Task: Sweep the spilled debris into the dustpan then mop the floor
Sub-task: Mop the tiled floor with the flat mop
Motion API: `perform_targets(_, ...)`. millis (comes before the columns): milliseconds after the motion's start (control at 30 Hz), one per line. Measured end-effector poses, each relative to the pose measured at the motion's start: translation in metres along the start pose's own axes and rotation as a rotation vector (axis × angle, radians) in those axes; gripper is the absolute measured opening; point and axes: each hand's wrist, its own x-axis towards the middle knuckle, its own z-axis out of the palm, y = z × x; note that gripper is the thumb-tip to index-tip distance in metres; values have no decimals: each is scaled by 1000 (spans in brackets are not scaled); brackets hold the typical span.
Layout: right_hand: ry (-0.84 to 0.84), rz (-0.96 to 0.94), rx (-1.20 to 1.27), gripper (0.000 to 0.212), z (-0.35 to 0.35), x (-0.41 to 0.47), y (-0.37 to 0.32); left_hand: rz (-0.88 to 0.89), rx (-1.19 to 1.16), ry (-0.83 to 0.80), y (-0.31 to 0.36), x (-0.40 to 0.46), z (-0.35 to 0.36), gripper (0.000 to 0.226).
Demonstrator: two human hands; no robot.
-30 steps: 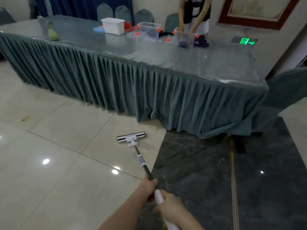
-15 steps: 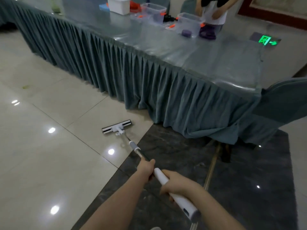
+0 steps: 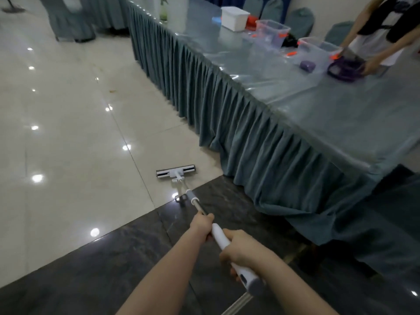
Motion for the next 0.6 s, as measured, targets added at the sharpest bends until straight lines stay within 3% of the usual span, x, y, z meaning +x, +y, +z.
perform_targets(200,24,-20,78,60,-27,5,44,-42,-22,76,-8,-6,50,32)
perform_targets(400,-5,-56,165,49,-73,43,36,28,-36,138,30,28,70,7)
perform_targets(600,-16,-88,103,43,-113,107,1,16,-52,220,74,97,70,21)
